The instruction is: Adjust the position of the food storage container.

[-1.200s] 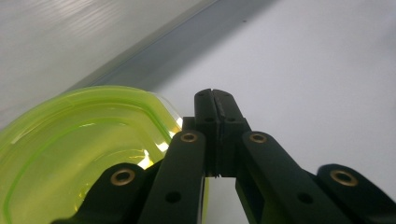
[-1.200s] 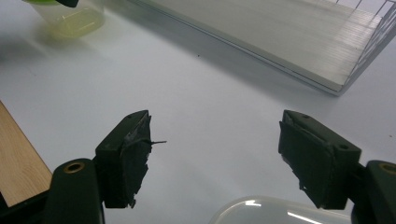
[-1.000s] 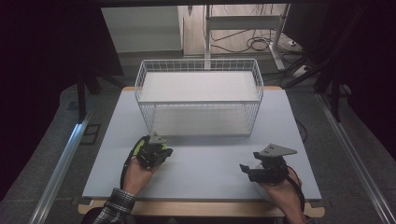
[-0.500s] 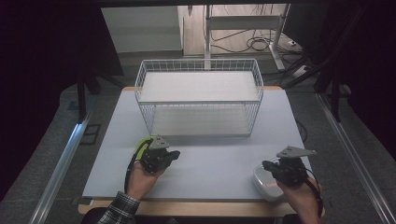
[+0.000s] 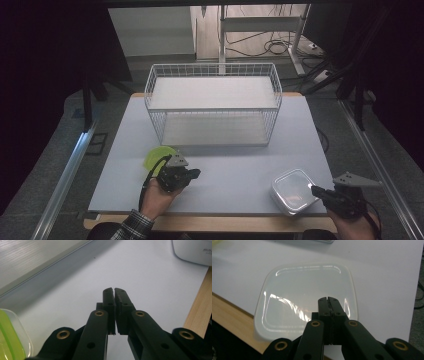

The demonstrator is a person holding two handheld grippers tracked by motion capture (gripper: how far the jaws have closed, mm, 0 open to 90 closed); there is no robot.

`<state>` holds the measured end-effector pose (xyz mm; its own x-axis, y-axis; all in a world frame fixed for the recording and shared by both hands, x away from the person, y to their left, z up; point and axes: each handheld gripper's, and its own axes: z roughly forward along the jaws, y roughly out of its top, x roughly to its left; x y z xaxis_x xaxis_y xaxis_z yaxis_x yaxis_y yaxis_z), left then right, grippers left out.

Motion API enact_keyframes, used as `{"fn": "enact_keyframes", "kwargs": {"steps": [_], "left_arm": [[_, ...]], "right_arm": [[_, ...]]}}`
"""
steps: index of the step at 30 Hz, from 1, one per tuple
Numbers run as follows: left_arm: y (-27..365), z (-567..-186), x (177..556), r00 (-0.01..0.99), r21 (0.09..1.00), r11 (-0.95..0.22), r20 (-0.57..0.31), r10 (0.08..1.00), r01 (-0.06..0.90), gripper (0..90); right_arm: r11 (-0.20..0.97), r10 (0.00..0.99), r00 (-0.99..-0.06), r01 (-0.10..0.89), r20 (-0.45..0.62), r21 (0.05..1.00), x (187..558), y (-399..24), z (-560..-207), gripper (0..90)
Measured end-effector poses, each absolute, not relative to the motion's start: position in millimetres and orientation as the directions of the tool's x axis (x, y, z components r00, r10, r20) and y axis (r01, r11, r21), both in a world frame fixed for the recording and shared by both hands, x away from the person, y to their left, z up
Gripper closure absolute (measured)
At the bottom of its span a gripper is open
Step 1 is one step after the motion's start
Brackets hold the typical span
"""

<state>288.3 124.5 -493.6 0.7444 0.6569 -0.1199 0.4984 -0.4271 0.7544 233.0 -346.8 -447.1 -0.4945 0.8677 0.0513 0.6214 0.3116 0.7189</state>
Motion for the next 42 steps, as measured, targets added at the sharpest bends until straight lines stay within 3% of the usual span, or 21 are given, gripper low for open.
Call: {"fn": "enact_keyframes", "kwargs": {"steps": [21,37,42], "left_arm": [[126.2,-494.8,289.1,0.739,0.752,-0.425,-0.122,0.662,0.504,86.9],[122.7,-495.8,289.8,0.745,0.75,-0.428,-0.127,0.655,0.504,86.8],[122.7,-497.4,290.3,0.744,0.749,-0.42,-0.143,0.653,0.512,87.1]], "right_arm": [[0.321,0.862,-0.504,0.621,0.051,0.715,205.8,-346.7,-459.1,89.6],[0.311,0.842,-0.534,0.594,0.075,0.742,240.5,-322.2,-467.9,89.6],[0.285,0.879,-0.474,0.596,0.043,0.75,254.2,-335.9,-459.6,89.5]]}}
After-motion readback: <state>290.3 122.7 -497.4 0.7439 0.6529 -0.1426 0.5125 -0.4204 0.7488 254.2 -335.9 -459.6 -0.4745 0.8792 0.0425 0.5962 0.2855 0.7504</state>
